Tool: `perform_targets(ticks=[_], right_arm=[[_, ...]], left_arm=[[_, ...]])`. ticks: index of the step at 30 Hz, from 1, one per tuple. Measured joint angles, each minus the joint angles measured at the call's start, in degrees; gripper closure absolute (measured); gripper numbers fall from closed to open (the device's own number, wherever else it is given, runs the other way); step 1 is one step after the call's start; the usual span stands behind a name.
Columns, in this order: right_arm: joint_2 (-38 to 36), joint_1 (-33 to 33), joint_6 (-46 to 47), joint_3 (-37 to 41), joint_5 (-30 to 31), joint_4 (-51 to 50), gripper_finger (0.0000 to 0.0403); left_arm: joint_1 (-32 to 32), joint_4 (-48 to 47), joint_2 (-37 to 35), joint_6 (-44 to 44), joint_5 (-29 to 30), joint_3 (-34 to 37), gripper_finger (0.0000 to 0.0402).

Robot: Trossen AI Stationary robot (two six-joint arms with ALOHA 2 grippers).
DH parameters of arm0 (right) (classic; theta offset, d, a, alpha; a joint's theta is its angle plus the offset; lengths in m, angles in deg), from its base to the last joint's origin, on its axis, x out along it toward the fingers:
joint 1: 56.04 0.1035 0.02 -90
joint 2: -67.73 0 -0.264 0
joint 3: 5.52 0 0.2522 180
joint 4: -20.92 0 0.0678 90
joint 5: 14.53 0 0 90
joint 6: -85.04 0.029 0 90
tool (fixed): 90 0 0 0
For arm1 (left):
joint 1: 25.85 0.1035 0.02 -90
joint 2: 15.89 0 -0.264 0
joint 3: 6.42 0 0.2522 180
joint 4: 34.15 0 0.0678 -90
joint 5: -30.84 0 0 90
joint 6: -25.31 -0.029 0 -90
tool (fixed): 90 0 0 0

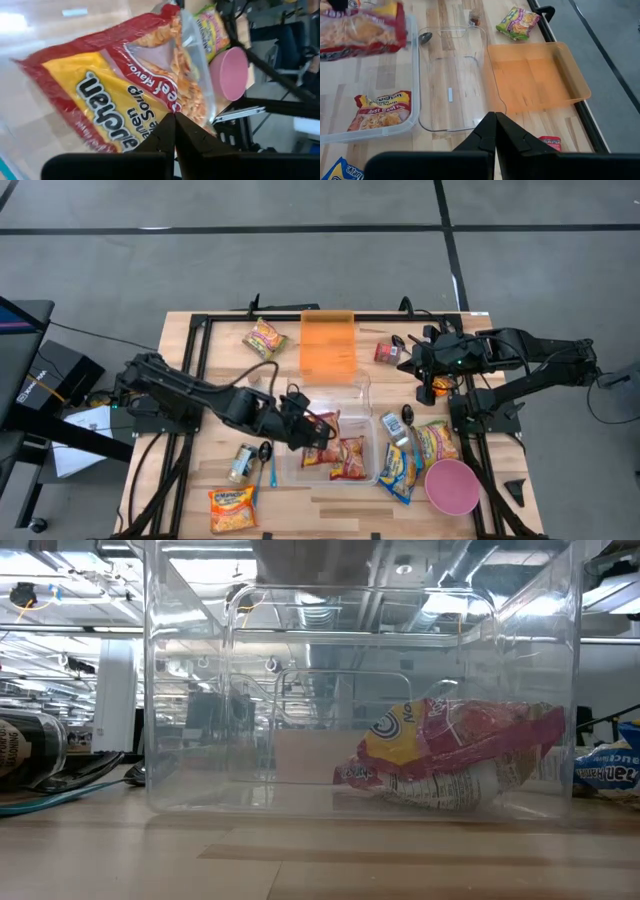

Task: Pick & Place Food Item
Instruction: Put the red noodle pack into the white transparent bin

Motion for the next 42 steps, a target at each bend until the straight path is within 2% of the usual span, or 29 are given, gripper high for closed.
perform_targets(ticks=[14,22,42], right_arm=[[0.0,0.2,0.0,0.0,-0.4,-0.9,0.0403],[0.0,0.2,1.0,0.0,-0.4,-1.4,0.0403],[0.0,0.2,1.0,0.0,-0.3,-1.3,0.0403]], left_arm=[[-1.2,-1.0,4.2,3.3,-0.6,0.1,0.0401],[-1.4,-1.4,4.3,3.8,-2.0,3.5,0.0401],[-1.4,-4.8,4.3,3.8,-1.9,3.5,0.0401]])
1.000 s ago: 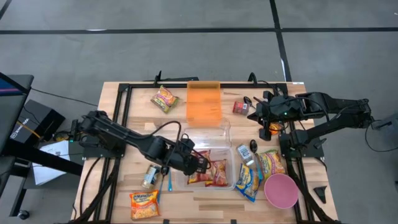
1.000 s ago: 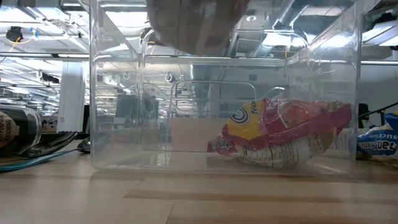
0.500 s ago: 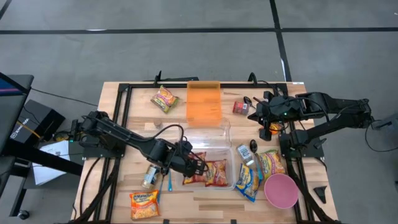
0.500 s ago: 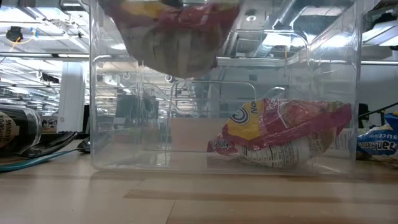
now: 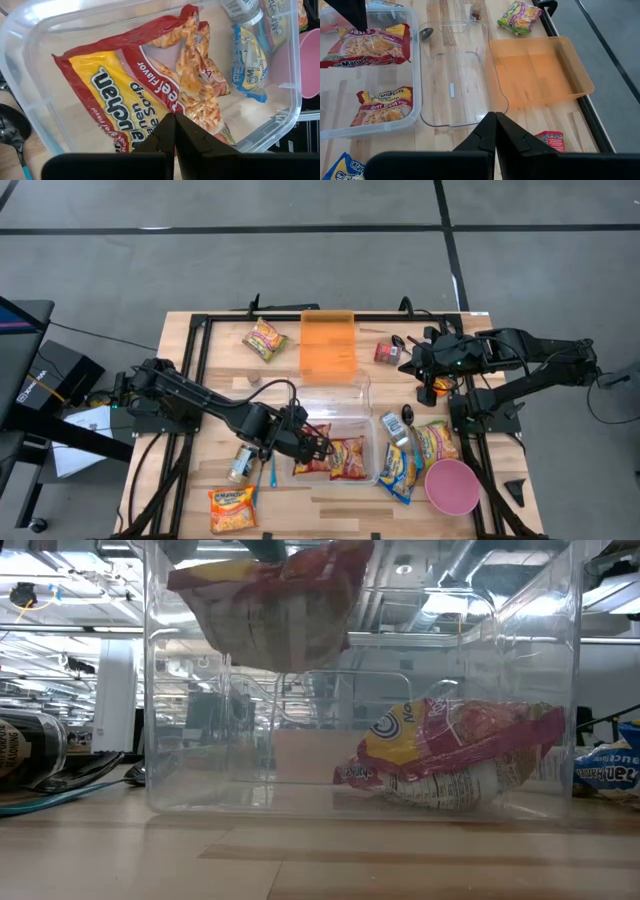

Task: Pick & Place Food Item
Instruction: Put the red noodle pack into the white transparent bin

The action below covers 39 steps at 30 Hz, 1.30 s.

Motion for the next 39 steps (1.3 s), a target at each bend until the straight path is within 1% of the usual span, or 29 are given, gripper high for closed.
perform_targets(ticks=[7,19,24,28,39], right_arm=[[0.0,0.0,0.0,0.0,0.1,0.0,0.0403],[0.0,0.0,-0.1,0.0,0.1,0.0,0.0403],[0.0,0.0,-0.1,0.0,0.1,0.0,0.0403],[0.0,0.0,0.0,0.0,0.1,0.0,0.0403],[0.0,1.5,0.0,0.0,0.1,0.0,0.0403]], left_arm=[[0.4,0.1,0.4,-0.9,0.8,0.0,0.0401],[0.5,-0.4,2.5,-0.9,0.6,0.0,0.0401],[0.7,2.6,2.5,-0.1,-0.2,3.0,0.0401],[0.7,7.4,2.5,0.6,-1.0,5.1,0.0401],[0.7,6.7,2.5,0.6,-0.7,5.2,0.0401]])
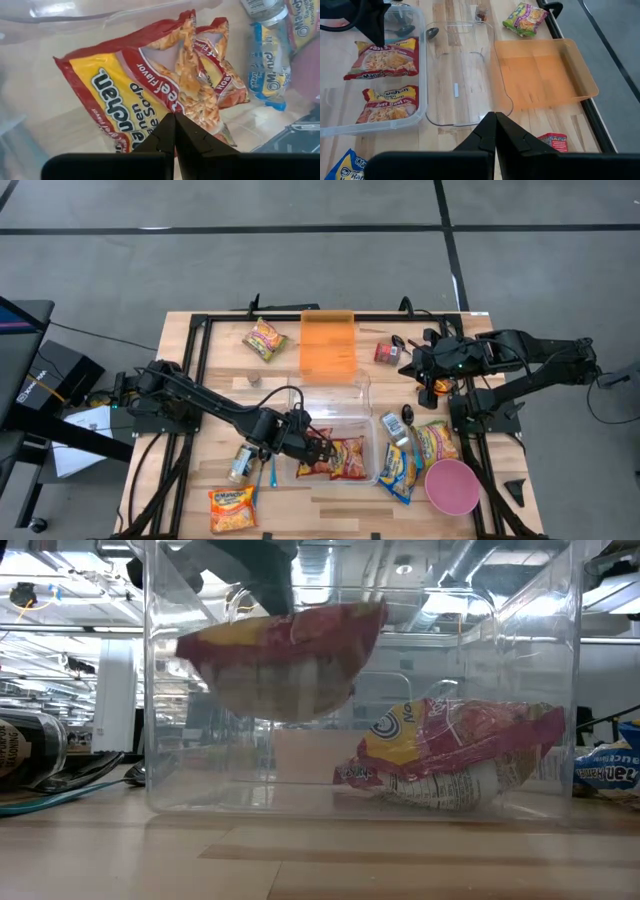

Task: Pick & Place Food Item
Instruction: Put the red noodle pack into the white transparent bin, then put the orange noodle pack into the white transparent bin

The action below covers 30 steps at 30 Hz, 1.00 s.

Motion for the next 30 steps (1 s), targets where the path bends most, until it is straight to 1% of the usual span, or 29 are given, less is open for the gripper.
perform_targets(ticks=[20,24,30], right_arm=[[0.0,0.0,0.0,0.0,0.0,0.0,0.0403],[0.0,0.0,0.0,0.0,0.0,0.0,0.0403],[0.0,0.0,0.0,0.0,0.0,0.0,0.0403]], left_arm=[[0.0,-0.2,0.0,0.0,-0.1,0.0,0.0399],[0.0,-0.2,0.0,0.0,0.0,0.0,0.0388],[0.0,-0.3,0.0,0.0,0.7,0.0,0.0361]])
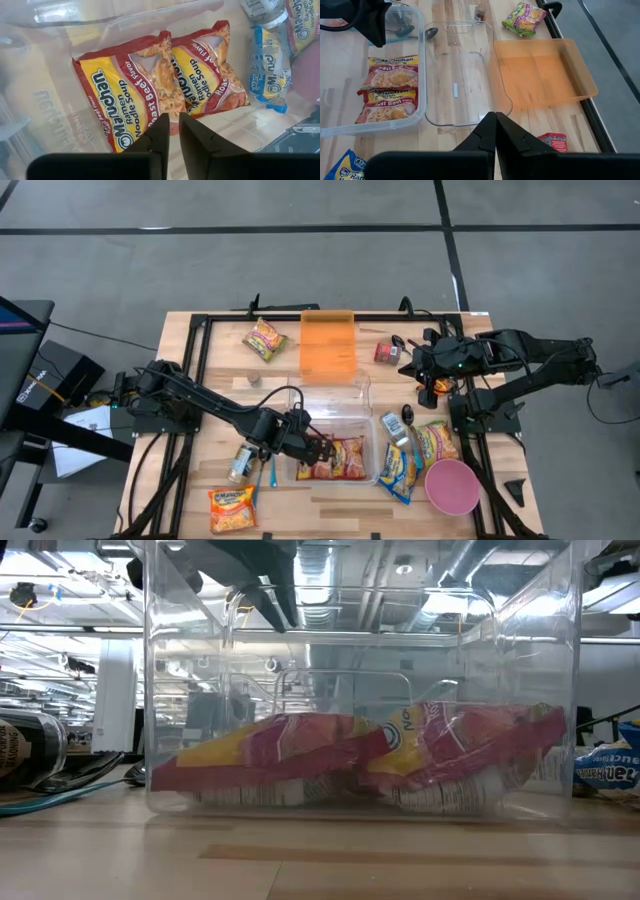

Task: Pick & Place Food Item
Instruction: Put the orange noodle pack into the white transparent bin

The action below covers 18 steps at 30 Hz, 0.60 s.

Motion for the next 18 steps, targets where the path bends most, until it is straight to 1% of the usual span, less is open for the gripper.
perform_targets(ticks=[6,9,14,18], right_arm=[[0.0,0.0,0.0,0.0,0.0,0.0,0.0403],[0.0,0.0,0.0,0.0,0.1,0.0,0.0403],[0.0,-0.7,-0.1,0.0,0.1,0.0,0.0403],[0.0,-1.3,-0.1,0.0,0.1,0.2,0.0403]], left_arm=[[0.0,0.0,0.0,-0.1,0.0,0.0,0.0346],[0.0,0.1,0.0,-1.8,0.3,0.0,0.0342],[0.0,1.0,-1.2,-8.1,0.5,0.0,0.0341],[0.0,1.8,-4.3,-16.8,3.0,0.0,0.0339]])
